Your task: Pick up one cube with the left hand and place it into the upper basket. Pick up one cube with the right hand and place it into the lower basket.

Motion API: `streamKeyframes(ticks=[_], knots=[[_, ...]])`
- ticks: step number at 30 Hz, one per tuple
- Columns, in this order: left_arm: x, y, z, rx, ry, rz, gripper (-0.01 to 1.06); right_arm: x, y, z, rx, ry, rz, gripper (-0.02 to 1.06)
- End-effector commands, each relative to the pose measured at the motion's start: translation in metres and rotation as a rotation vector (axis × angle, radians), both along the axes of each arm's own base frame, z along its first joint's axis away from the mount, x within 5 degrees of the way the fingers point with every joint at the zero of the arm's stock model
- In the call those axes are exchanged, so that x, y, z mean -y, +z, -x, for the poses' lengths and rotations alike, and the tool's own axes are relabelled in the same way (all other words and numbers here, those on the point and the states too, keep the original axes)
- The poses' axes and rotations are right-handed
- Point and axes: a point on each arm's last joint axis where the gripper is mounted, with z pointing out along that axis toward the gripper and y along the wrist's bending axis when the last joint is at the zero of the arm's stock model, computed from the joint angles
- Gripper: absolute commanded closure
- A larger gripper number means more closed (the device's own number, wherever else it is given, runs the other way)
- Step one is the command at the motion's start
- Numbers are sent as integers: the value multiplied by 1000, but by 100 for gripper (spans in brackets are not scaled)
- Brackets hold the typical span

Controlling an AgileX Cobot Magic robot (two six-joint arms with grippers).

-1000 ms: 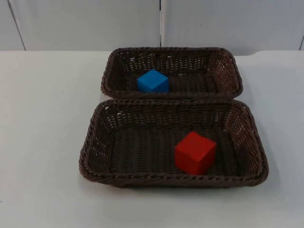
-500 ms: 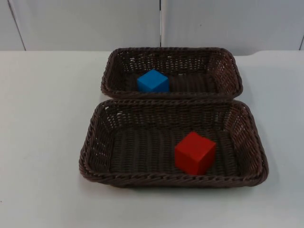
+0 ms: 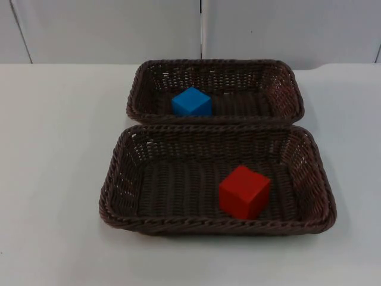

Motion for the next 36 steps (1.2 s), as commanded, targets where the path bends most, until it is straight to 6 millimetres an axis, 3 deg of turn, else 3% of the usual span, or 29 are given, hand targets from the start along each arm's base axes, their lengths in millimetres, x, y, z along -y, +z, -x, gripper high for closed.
streamKeyframes(ticks=[1, 17, 28, 36], knots=[[-1, -4, 0, -18, 12, 1, 4, 4, -4, 4, 0, -6, 5, 26], [-1, -6, -1, -28, 20, 12, 4, 17, -18, 6, -62, -89, 103, 26], [-1, -6, -1, -28, 20, 12, 4, 2, -53, -6, -186, -73, 155, 26], [0, -6, -1, -28, 16, 11, 4, 1, -54, -7, -179, -68, 149, 26]])
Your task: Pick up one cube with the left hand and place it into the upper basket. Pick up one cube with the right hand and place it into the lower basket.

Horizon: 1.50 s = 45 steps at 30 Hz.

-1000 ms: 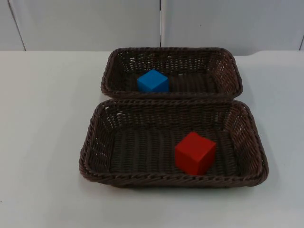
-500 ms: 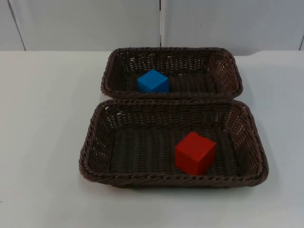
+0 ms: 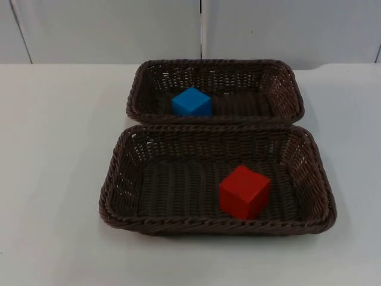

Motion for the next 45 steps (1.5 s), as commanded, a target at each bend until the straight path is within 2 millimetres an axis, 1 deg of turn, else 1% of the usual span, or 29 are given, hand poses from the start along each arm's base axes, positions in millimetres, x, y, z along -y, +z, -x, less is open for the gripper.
streamKeyframes(ticks=[1, 6, 8, 9, 10, 11, 12, 45], knots=[[0, -1, 0, -2, 6, 0, 4, -1, -1, -1, 3, 0, -9, 26], [0, -1, 0, -1, 5, -3, 4, -1, -1, -1, 8, 6, -3, 26], [0, -1, 0, -1, 5, -3, 2, -1, -1, -1, 8, 6, -3, 24], [0, -1, 0, -1, 2, -6, 0, -1, -1, -1, 8, 6, -3, 18], [0, -1, 0, -1, 2, -5, 0, -1, -1, -1, 8, 6, -3, 10], [0, -1, 0, -1, 2, -5, 0, -1, -1, -1, 8, 6, -3, 10], [0, -1, 0, -1, 2, -5, 0, -1, -1, -1, 8, 6, -3, -1], [0, -1, 0, -1, 2, -5, 0, -1, -1, -1, 8, 6, -3, -1]])
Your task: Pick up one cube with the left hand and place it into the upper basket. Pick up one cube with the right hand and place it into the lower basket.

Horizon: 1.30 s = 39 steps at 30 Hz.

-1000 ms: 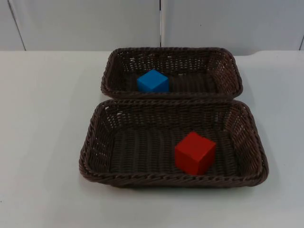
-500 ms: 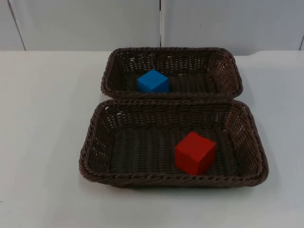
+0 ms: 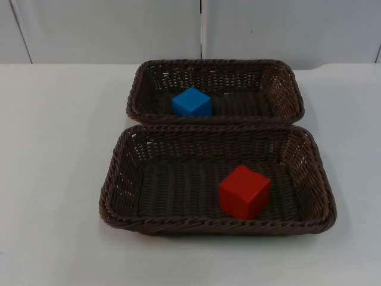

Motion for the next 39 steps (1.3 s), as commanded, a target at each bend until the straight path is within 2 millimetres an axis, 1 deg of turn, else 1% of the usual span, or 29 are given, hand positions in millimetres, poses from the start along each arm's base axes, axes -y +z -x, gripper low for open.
streamKeyframes(ticks=[1, 11, 19, 30, 35, 39], knots=[[0, -1, 0, 1, 4, -2, 0, -1, -1, -1, 4, 2, -7, -1], [0, -1, 0, 1, 4, -2, 0, -1, -1, -1, 6, 2, -9, -1], [0, -1, 0, 0, 117, -1, 0, -1, -1, -1, 6, 2, -9, -1], [0, -1, 0, 0, 129, -1, 0, -1, -1, -1, 1, -7, -14, -1], [0, -1, 0, 0, 129, -1, 0, -1, -1, 0, 1, -53, -14, -1], [0, -1, 0, 0, 129, -1, 0, -2, -1, 0, 2, -148, -14, -1]])
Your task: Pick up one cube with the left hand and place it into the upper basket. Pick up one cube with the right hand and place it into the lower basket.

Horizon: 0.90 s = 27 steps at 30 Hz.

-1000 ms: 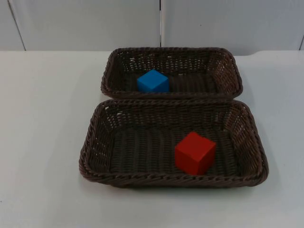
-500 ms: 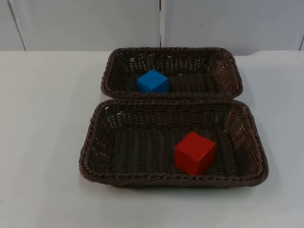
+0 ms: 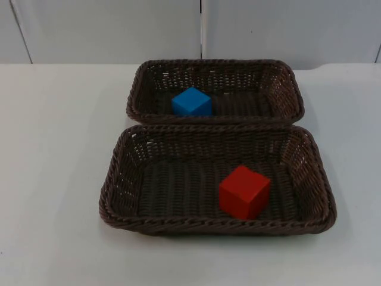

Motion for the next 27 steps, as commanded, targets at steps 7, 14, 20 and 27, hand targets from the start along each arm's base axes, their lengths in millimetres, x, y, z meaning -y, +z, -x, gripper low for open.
streamKeyframes(ticks=[7, 14, 20, 27], knots=[[0, -1, 0, 0, 6, -1, 0, -2, -1, 0, 1, -196, -6, -1], [0, -1, 0, 0, 6, -1, 0, -3, -1, 1, 1, -342, -8, -1], [0, -1, 0, 0, 6, -1, 0, -4, -1, 1, 1, -428, -9, -1], [0, -1, 0, 0, 6, -1, 0, -4, -1, 1, 1, -480, -9, -1]])
